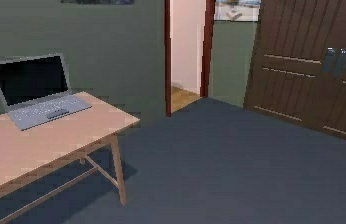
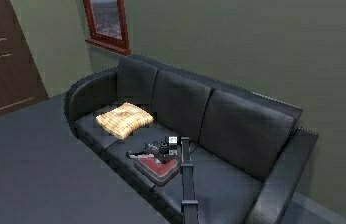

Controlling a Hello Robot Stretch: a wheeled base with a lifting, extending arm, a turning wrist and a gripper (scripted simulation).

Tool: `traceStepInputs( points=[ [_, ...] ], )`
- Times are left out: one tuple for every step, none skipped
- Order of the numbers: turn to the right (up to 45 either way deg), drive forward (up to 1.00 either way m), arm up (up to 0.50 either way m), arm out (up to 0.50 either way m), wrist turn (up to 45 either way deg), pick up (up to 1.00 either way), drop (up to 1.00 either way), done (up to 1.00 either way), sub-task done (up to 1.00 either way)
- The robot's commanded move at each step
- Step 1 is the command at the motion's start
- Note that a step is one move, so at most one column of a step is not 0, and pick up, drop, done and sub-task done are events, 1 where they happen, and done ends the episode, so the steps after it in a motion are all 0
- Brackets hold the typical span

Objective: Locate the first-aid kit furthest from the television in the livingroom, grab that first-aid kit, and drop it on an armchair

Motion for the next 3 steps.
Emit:
traceStepInputs(
  points=[
    [0.0,0.00,0.00,0.00,33.0,0.00,0.00,0.00,0.00],
    [0.0,0.00,-0.30,0.00,0.0,0.00,0.00,0.00,0.00],
    [0.0,0.00,0.00,0.00,0.0,1.00,0.00,0.00,0.00]
  ],
)
